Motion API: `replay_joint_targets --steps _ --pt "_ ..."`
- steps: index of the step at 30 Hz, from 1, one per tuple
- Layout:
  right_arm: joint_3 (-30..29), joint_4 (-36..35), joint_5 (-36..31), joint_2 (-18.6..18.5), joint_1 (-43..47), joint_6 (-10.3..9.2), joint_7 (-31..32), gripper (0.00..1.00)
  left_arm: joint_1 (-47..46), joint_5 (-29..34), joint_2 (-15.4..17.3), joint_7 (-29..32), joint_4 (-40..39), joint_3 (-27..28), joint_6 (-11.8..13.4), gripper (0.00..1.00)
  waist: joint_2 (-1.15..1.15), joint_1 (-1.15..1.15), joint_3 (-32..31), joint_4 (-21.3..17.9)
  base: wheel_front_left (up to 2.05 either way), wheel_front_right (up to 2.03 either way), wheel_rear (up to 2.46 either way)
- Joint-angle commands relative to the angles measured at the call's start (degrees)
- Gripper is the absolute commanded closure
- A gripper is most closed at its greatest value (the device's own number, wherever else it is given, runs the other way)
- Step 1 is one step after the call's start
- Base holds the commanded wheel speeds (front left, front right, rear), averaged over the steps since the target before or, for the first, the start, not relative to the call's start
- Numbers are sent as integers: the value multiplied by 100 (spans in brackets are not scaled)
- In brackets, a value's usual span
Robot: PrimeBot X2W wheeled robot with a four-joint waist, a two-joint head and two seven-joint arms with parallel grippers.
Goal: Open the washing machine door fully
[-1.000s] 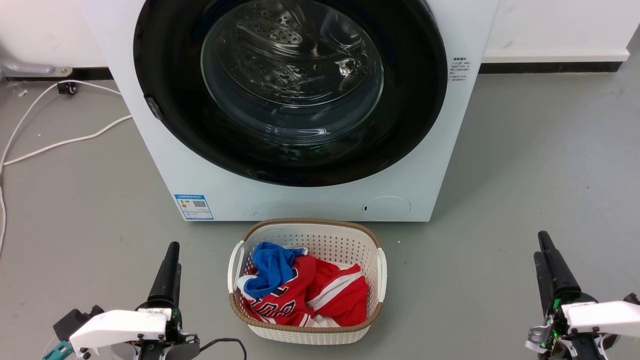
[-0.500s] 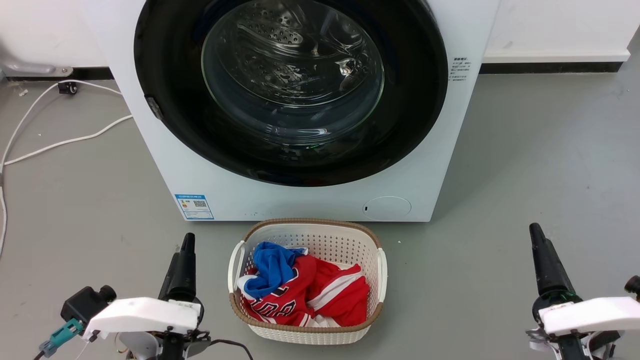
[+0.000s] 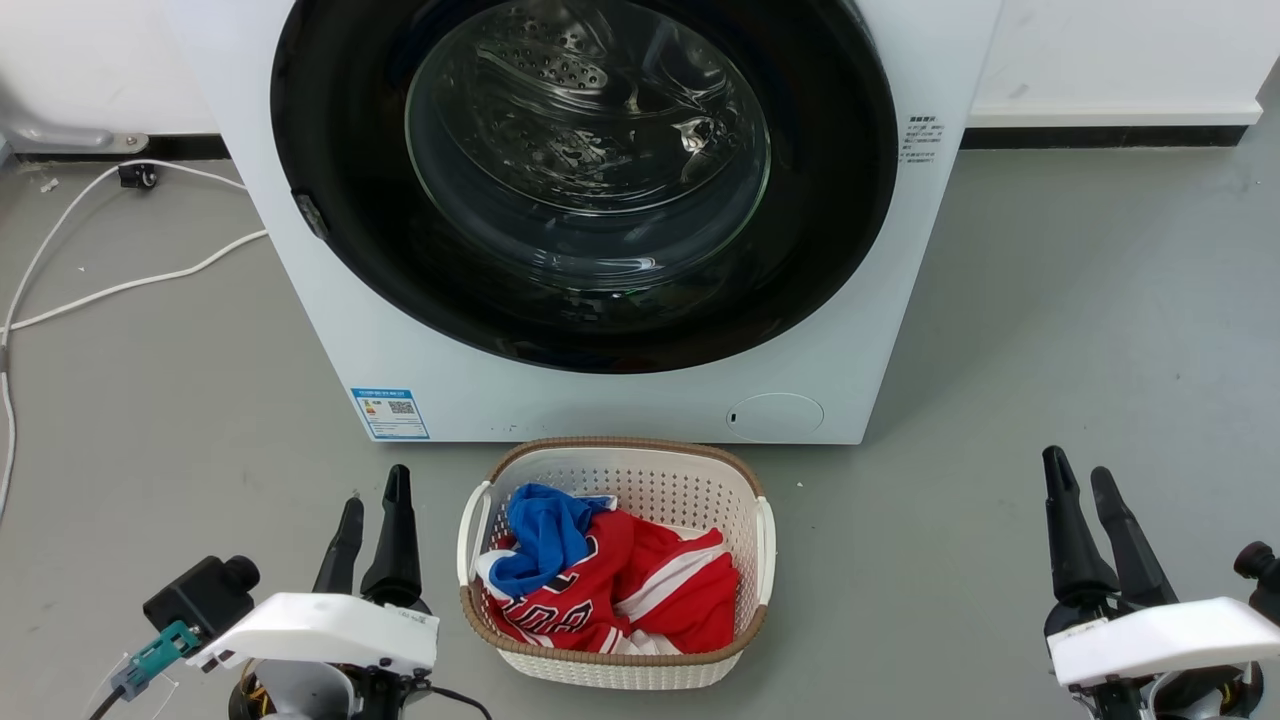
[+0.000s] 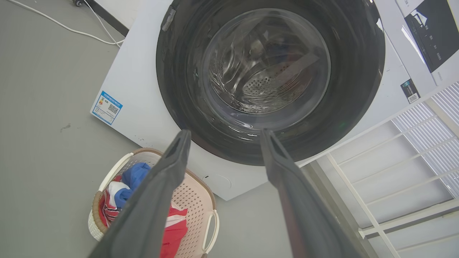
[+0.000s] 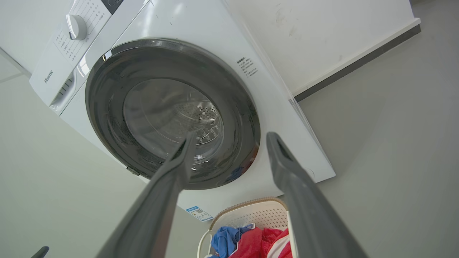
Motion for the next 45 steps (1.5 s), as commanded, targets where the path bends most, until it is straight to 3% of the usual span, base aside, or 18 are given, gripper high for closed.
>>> replay_joint_targets --steps 1,17,45 --pt "2 -124 -204 -5 18 11 -63 0 -13 208 53 -61 -114 -41 48 0 0 0 1 2 0 0 0" --pt "-26 -406 -1112 1 184 12 -340 0 60 1316 113 -341 -283 -326 237 0 0 0 -1 14 0 0 0" --pt "-149 -681 -2422 11 510 13 -741 0 230 2908 51 -750 -393 -546 286 0 0 0 4 40 0 0 0"
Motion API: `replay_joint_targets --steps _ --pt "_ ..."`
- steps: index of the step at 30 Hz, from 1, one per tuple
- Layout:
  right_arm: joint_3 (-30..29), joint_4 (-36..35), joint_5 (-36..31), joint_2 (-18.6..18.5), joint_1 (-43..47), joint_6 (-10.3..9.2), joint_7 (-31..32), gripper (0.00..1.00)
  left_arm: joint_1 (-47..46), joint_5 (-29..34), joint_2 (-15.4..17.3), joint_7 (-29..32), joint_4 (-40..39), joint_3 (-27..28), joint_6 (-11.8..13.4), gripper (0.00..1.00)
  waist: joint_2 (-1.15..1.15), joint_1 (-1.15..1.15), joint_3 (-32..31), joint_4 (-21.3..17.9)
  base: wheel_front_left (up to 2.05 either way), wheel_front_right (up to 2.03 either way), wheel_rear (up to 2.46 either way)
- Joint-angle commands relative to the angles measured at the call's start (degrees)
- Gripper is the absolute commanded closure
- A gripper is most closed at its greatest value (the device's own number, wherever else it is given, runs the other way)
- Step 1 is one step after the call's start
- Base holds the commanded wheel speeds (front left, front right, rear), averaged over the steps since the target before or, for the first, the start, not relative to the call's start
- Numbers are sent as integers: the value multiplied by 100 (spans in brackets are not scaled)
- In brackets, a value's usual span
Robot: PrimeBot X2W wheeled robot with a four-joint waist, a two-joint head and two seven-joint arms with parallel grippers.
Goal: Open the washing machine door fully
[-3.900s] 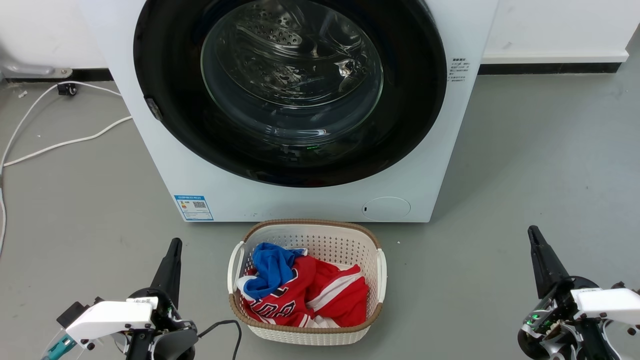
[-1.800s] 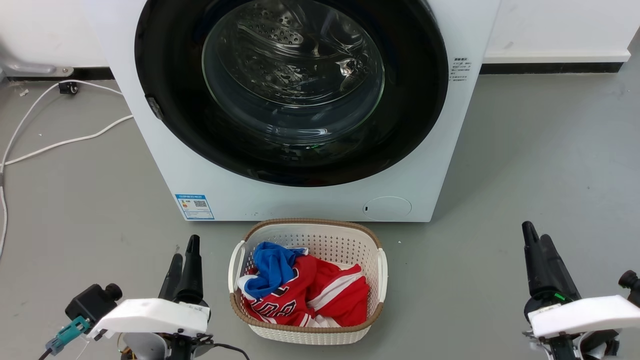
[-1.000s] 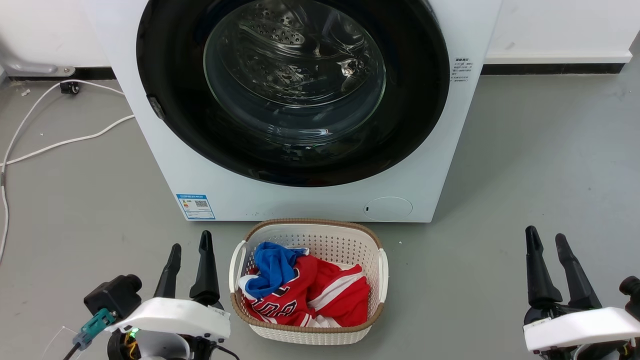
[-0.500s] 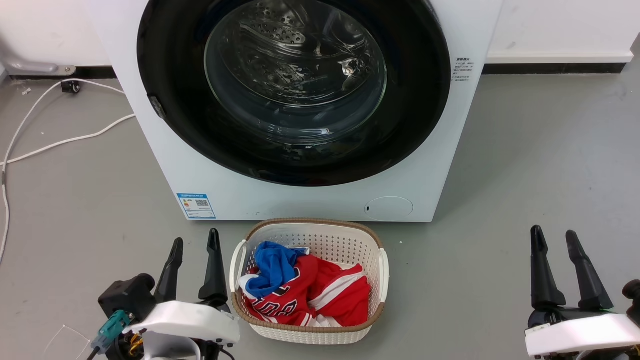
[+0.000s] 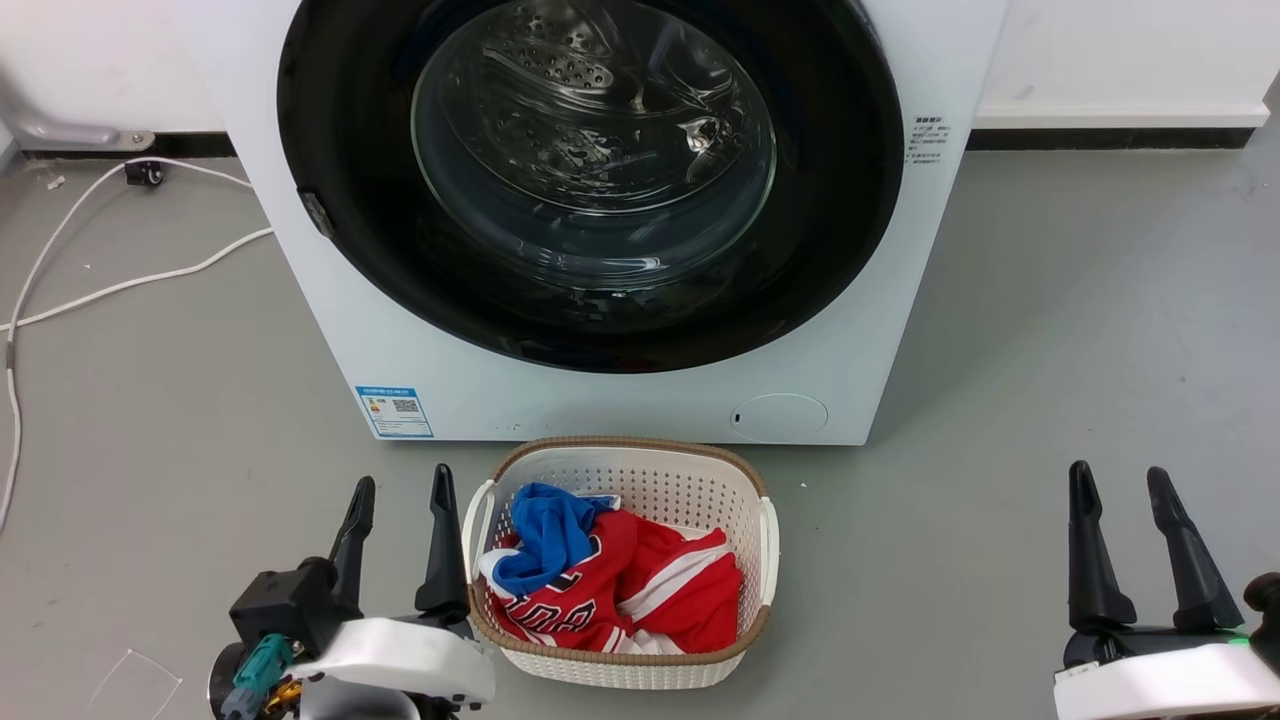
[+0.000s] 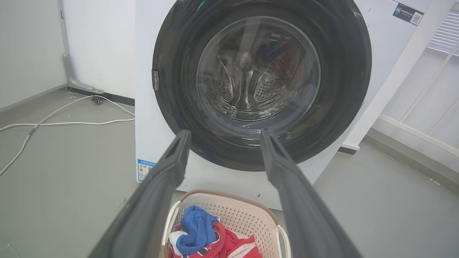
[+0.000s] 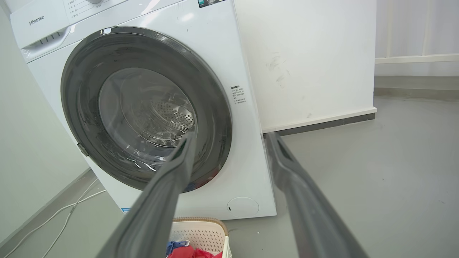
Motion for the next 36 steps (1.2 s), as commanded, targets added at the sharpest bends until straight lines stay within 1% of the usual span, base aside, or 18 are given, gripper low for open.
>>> replay_joint_targets --steps 1,16,27,36 --pt "-15 -65 -153 7 55 12 -61 0 18 168 8 -62 -47 -9 2 0 0 0 2 2 0 0 0" --pt "-56 -87 -611 12 188 13 -241 0 118 831 -52 -233 31 -30 -53 0 0 0 1 9 0 0 0" --pt "-88 -88 -878 16 254 13 -341 0 168 1173 -73 -348 128 -26 -83 0 0 0 1 22 0 0 0" --pt "-83 -115 -1169 19 320 7 -436 0 219 1442 -79 -434 162 -66 -46 0 0 0 -21 15 0 0 0"
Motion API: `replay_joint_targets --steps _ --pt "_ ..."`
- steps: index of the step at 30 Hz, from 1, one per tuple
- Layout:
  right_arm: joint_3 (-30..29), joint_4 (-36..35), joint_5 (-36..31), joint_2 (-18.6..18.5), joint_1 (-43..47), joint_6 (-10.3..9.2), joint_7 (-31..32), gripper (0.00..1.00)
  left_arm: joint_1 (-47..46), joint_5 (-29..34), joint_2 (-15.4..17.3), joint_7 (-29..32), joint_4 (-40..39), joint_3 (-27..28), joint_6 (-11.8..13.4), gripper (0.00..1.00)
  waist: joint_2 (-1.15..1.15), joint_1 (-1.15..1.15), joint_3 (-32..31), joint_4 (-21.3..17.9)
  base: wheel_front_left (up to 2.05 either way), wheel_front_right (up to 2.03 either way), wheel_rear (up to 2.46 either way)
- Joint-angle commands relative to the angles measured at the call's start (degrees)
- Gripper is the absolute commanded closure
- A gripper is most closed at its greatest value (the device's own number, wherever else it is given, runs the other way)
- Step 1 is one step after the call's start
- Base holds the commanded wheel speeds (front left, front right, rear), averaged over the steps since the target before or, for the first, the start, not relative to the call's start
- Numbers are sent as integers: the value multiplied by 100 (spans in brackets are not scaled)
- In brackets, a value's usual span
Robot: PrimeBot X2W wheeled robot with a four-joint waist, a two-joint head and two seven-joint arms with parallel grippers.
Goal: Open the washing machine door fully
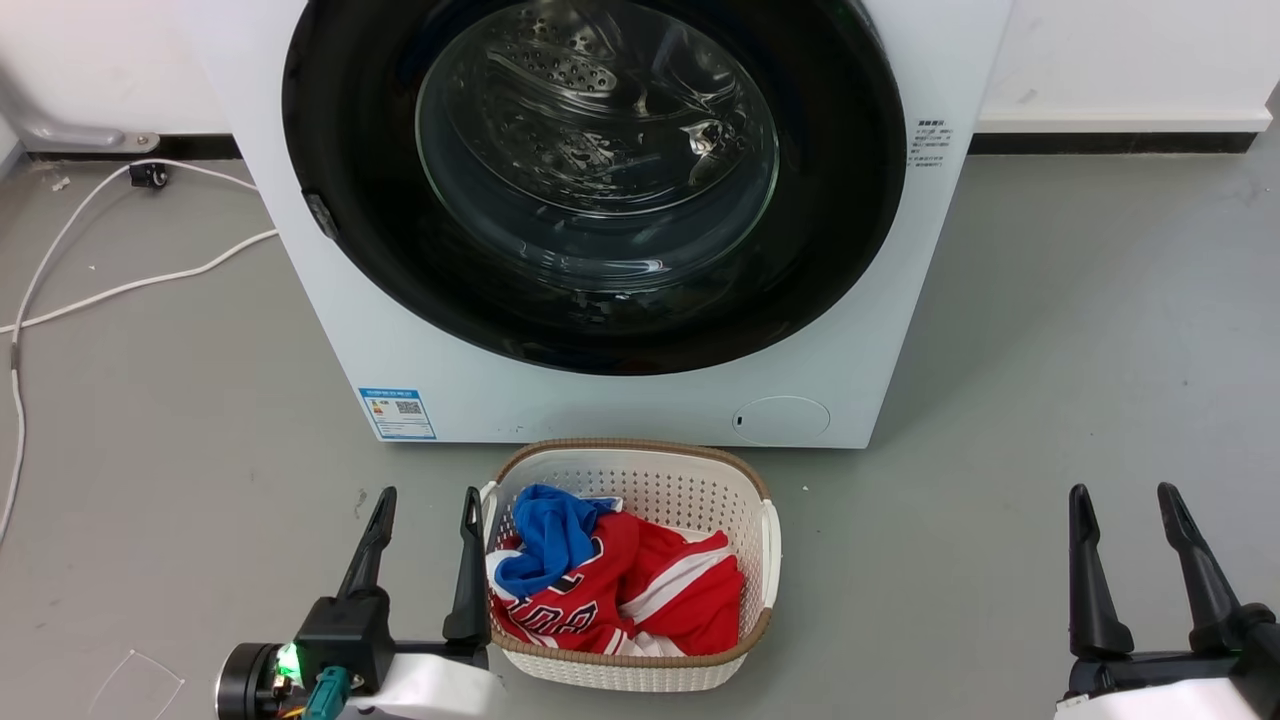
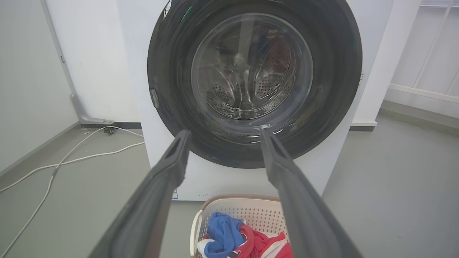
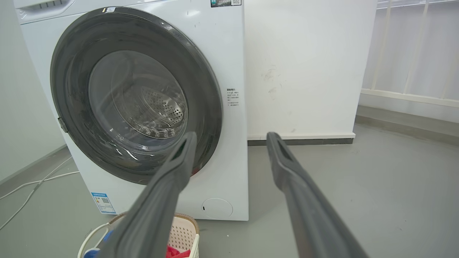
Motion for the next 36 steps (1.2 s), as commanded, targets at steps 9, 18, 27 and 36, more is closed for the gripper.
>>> replay_joint_targets --steps 9,18,27,36 --pt "-4 29 79 17 74 -1 -48 0 62 -15 -12 -41 44 -11 33 0 0 0 -5 10 0 0 0" --pt "13 98 184 18 73 -1 -48 0 87 -34 -12 -41 68 6 55 0 0 0 0 9 0 0 0" --pt "0 226 576 16 49 -1 -48 100 85 -32 -12 -41 86 -6 81 0 0 0 -3 6 0 0 0" --pt "61 489 4260 13 -174 -1 -47 100 80 -42 -11 -41 119 19 67 0 0 0 -7 0 0 0 0"
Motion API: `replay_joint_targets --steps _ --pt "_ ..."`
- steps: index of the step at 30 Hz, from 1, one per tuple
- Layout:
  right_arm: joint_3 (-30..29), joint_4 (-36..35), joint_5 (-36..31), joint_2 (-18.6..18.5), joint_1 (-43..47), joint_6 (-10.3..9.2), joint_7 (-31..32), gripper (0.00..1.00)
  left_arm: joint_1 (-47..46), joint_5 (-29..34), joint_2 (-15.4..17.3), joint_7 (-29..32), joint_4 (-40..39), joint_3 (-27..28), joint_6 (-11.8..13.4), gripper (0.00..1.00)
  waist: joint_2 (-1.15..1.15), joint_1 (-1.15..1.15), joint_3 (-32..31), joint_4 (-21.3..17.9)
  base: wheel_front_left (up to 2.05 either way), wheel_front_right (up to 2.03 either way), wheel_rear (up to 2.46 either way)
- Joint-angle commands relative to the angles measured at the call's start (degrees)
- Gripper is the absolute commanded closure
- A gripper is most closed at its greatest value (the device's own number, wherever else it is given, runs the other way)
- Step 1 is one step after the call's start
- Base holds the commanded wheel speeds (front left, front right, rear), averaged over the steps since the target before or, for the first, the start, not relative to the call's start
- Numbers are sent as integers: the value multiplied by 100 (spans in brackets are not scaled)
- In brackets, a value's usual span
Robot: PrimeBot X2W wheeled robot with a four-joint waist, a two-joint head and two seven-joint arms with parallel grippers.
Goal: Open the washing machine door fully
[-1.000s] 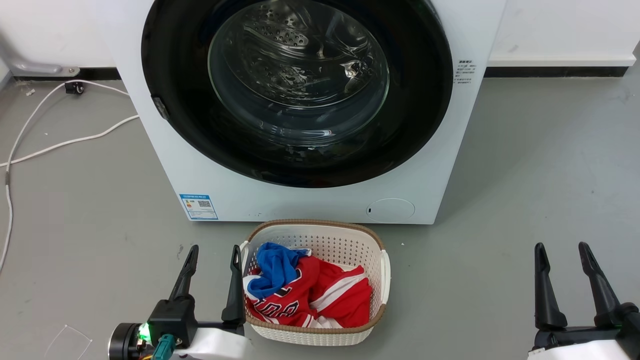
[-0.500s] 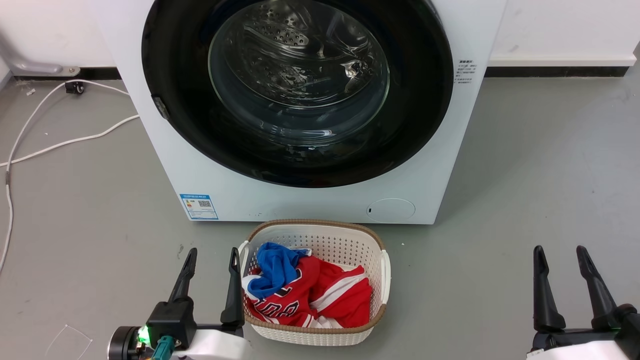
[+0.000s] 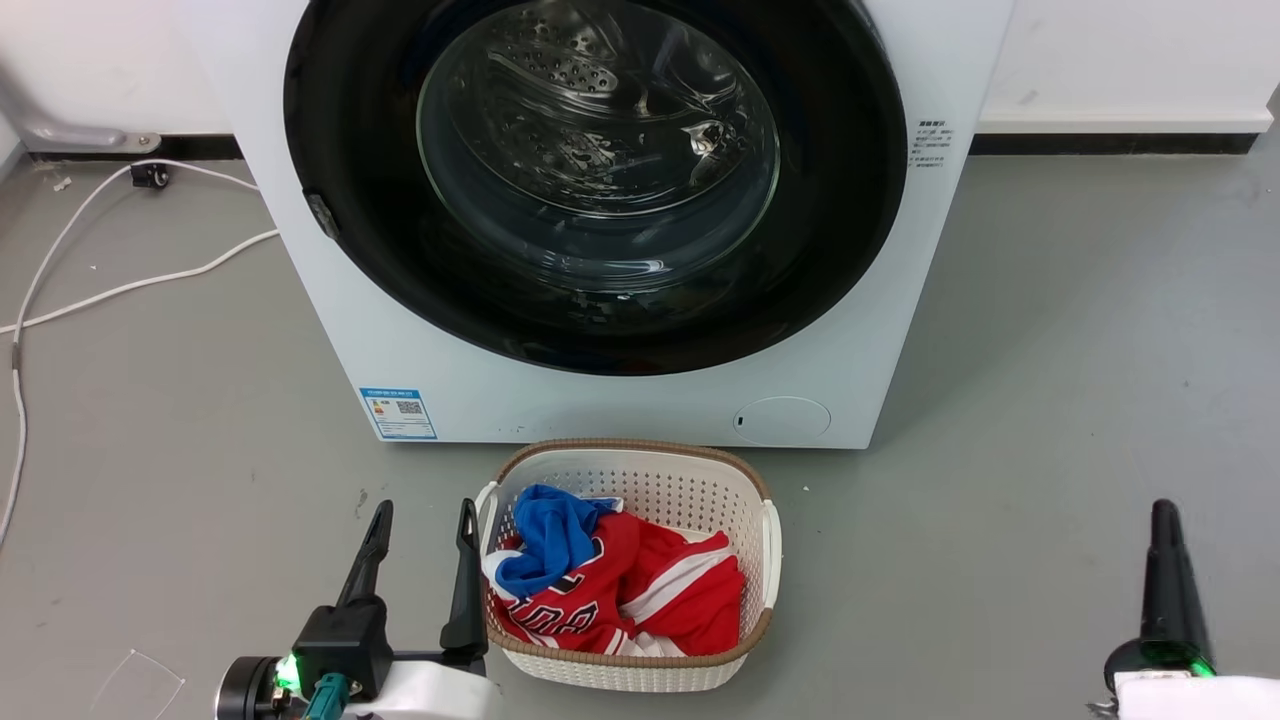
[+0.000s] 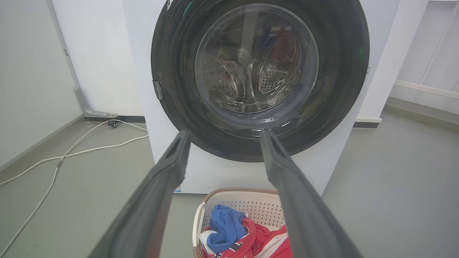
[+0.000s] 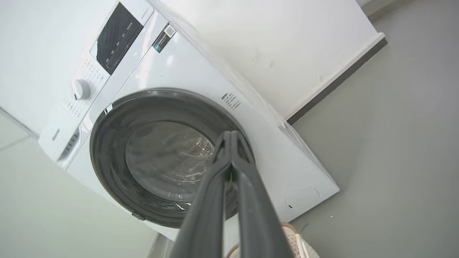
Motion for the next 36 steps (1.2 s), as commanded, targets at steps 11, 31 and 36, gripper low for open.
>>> replay_joint_targets --steps 11,31,36 --pt "739 -79 4350 4 -17 0 0 100 1 -46 -8 -16 2 -8 26 0 0 0 -13 16 0 0 0" --pt "212 -414 5844 4 266 0 1847 100 28 -36 -10 -16 -31 41 38 0 0 0 20 13 0 0 0" --pt "249 -378 5796 4 218 0 1789 100 4 -7 -10 -16 -33 45 38 0 0 0 50 17 0 0 0"
